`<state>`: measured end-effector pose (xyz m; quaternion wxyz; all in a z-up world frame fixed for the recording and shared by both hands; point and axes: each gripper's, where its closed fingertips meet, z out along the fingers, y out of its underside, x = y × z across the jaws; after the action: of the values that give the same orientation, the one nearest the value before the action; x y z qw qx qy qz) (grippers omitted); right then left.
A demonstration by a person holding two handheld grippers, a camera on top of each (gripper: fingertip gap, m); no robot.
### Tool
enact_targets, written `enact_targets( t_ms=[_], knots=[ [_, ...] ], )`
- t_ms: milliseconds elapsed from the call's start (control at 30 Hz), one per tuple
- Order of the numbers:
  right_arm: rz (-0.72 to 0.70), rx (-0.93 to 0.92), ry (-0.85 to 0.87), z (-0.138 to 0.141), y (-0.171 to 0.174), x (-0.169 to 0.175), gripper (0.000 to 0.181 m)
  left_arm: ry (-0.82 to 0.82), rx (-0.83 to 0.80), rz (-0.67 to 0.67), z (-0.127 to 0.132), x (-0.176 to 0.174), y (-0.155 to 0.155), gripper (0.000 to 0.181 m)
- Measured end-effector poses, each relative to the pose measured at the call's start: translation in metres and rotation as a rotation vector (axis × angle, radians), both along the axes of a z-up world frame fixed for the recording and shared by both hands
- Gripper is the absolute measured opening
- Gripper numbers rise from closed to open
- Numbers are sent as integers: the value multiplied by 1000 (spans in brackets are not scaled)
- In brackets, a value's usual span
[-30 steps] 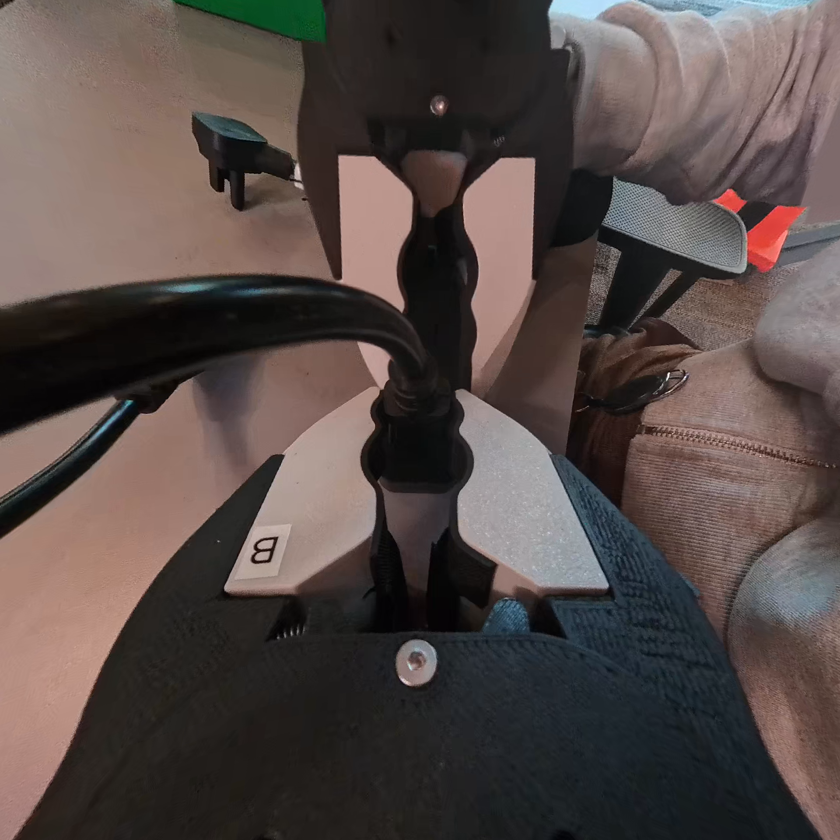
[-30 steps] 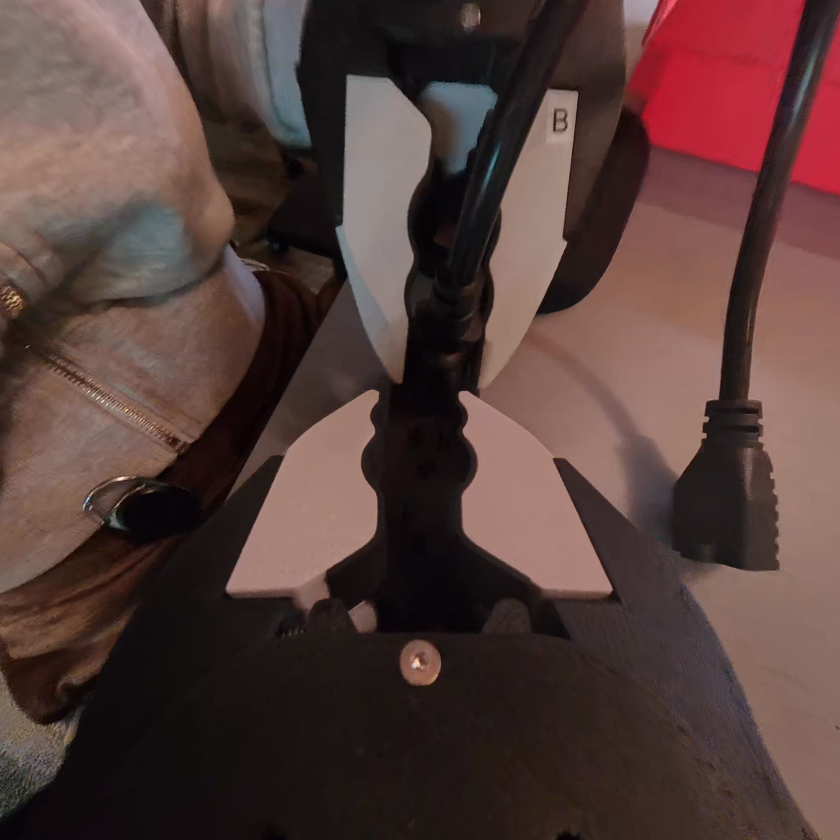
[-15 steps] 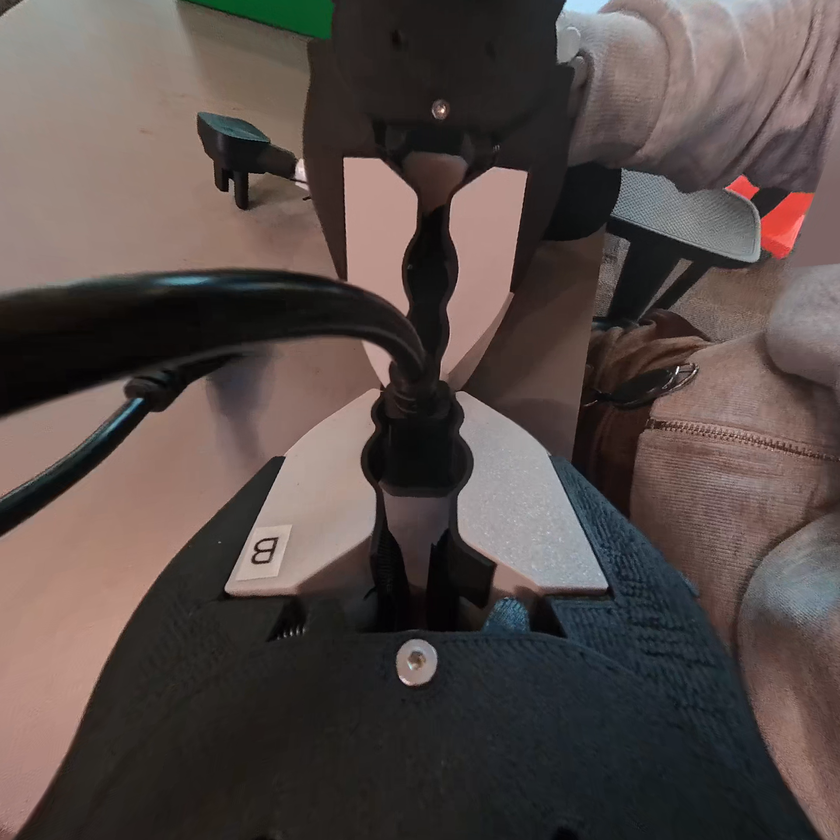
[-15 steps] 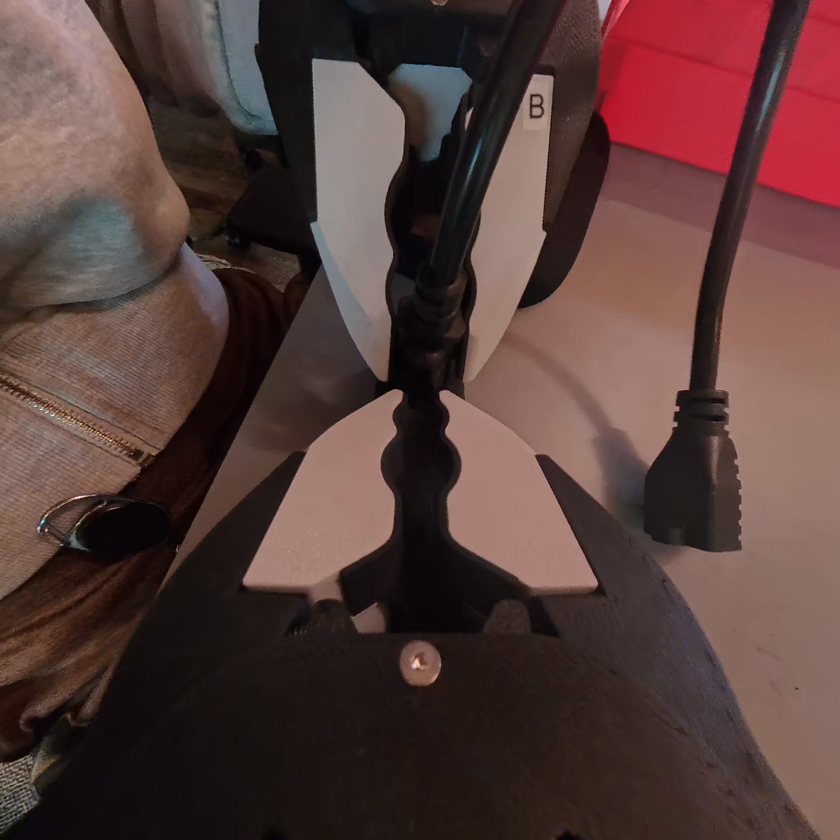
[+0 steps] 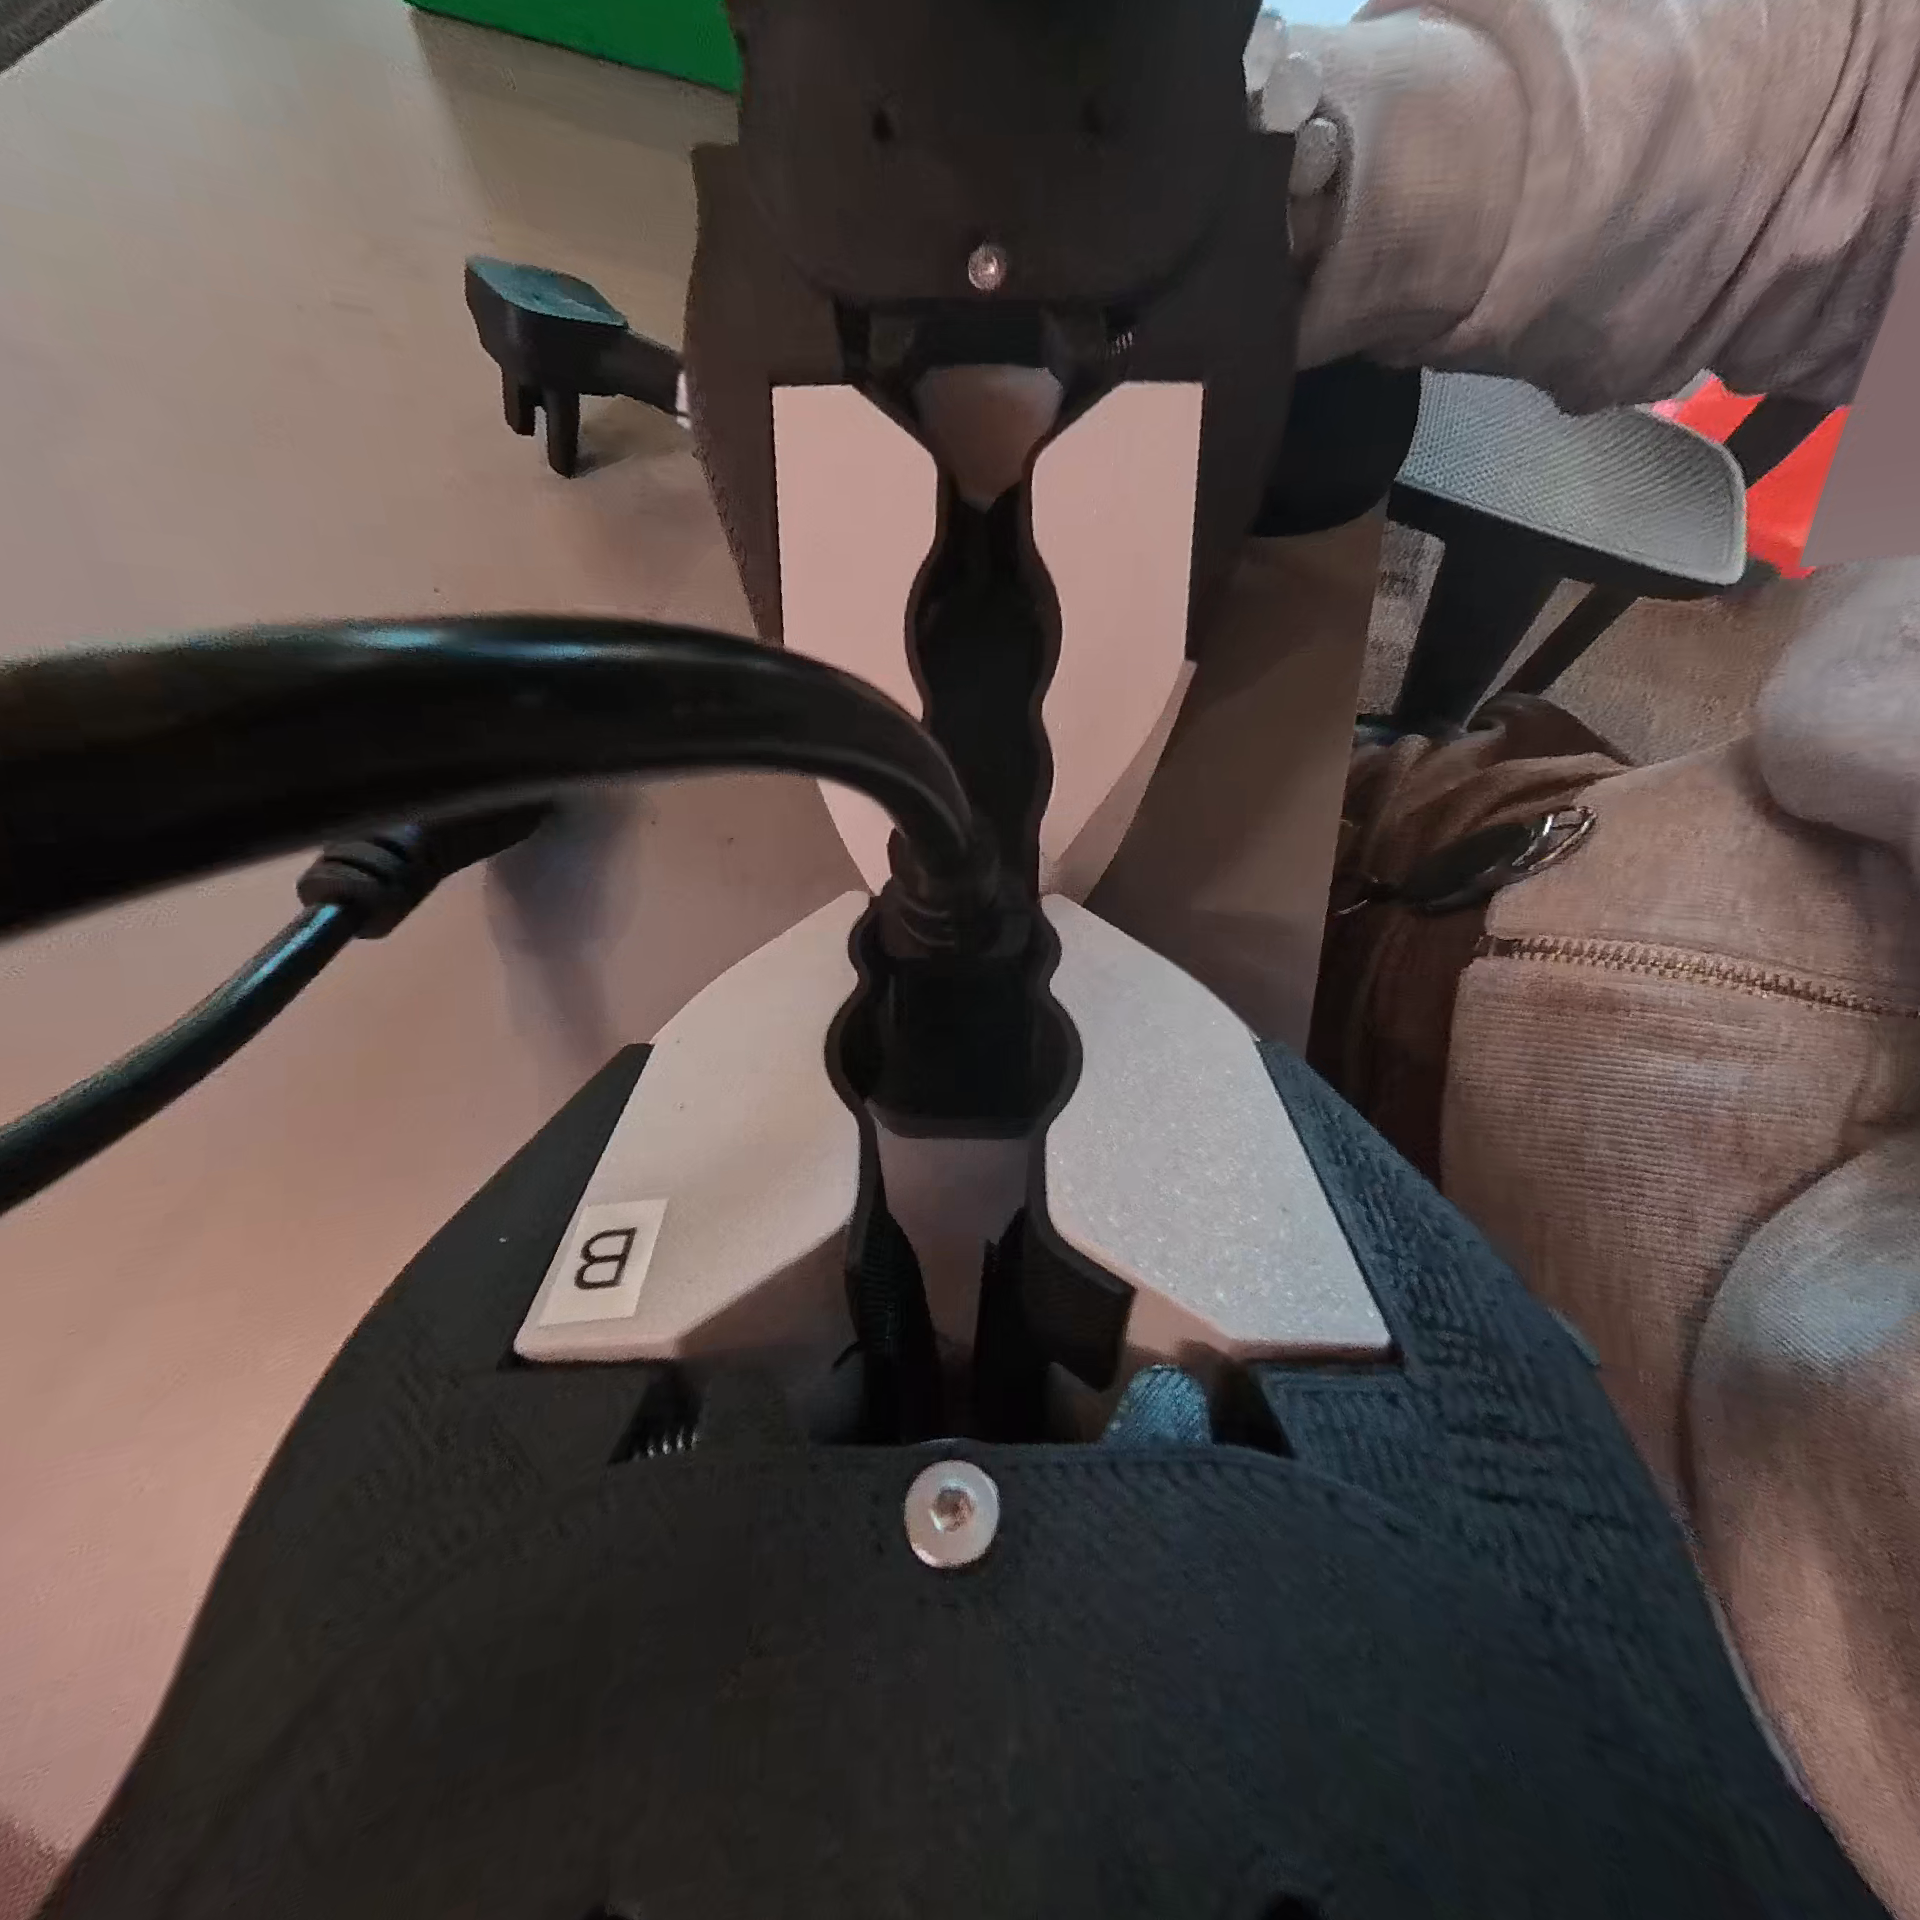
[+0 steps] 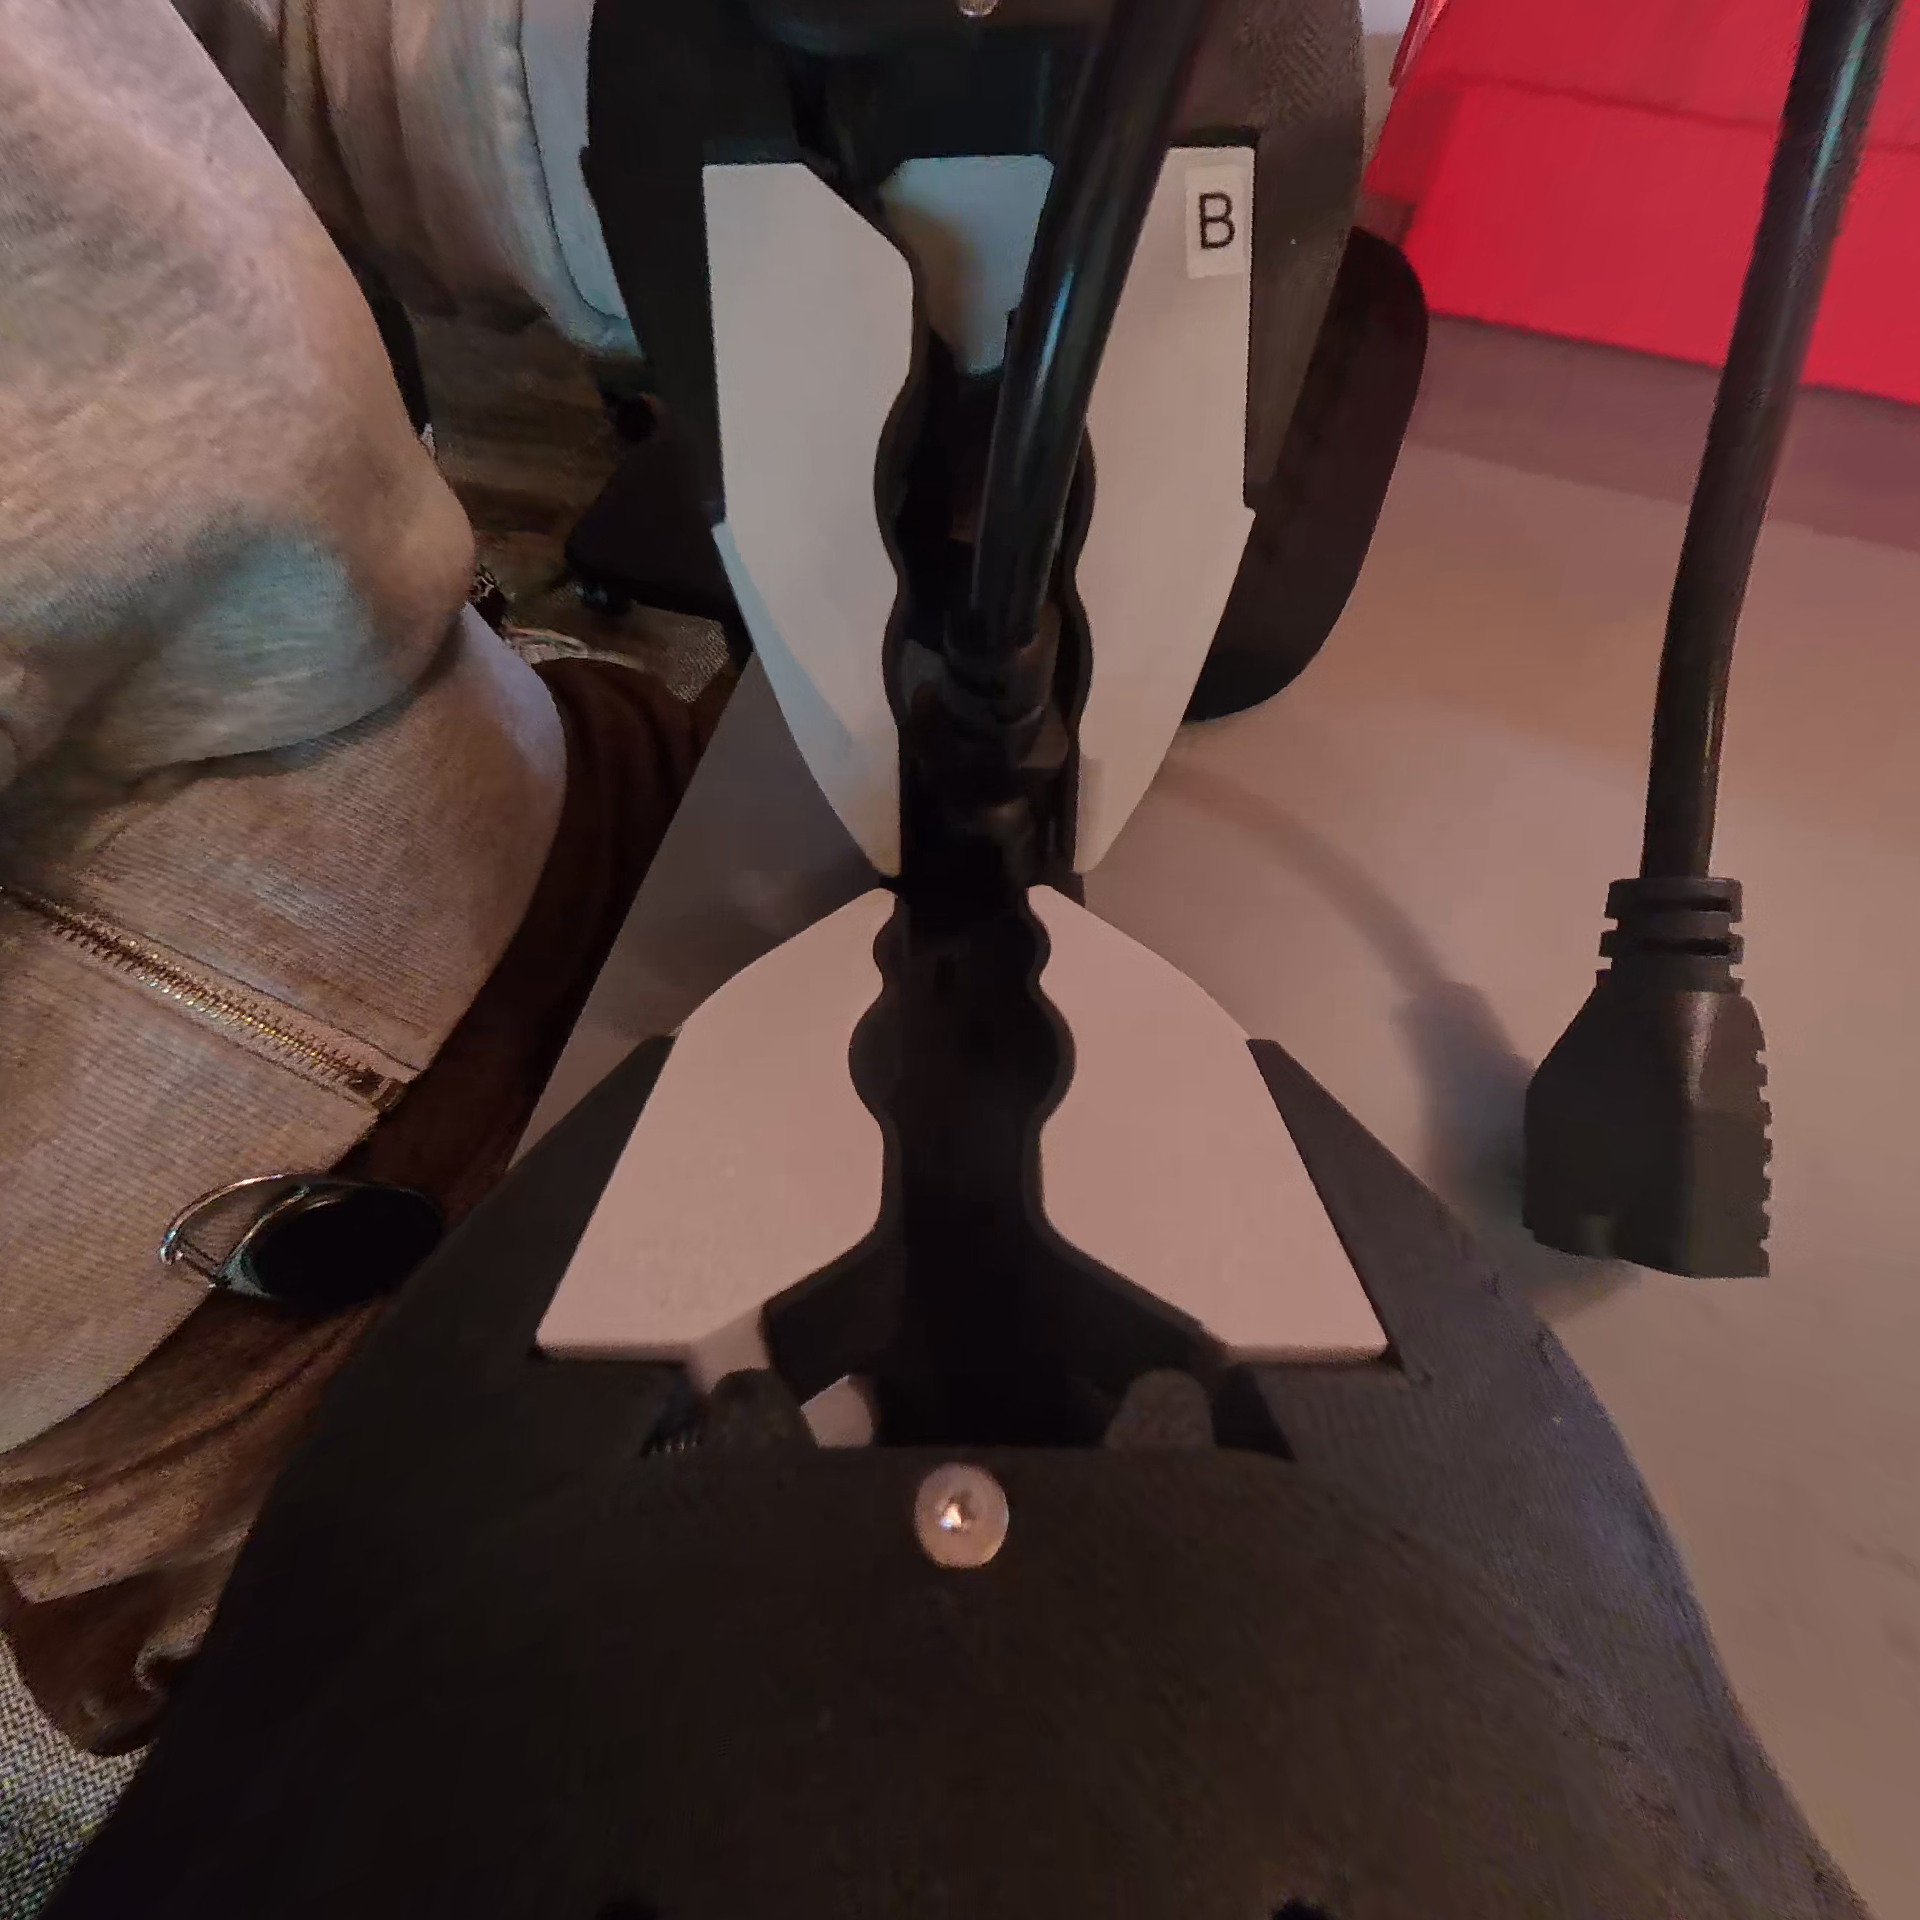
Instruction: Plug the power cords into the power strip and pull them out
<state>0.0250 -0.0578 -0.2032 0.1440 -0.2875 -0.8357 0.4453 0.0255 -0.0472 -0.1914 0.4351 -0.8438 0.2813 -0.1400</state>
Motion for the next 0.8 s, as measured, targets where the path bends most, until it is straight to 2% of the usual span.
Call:
enact_targets(
  t_ms=[233,400,533,733,767,800],
  knots=[
    [-25,50,-63,0,1,0,20,62,-48,18,0,-1,0,23],
    [-38,23,-89,0,-2,-2,25,-88,-15,75,2,-6,-3,23],
    [-25,19,-91,0,0,0,18,-21,21,35,3,2,-1,22],
    [8,41,-31,1,-3,4,20,-61,15,8,2,3,-4,23],
    [50,62,-4,1,-5,6,26,-60,5,0,2,2,-5,24],
    [72,109,19,-1,-3,8,41,-61,2,-2,2,0,-6,24]
  ],
)
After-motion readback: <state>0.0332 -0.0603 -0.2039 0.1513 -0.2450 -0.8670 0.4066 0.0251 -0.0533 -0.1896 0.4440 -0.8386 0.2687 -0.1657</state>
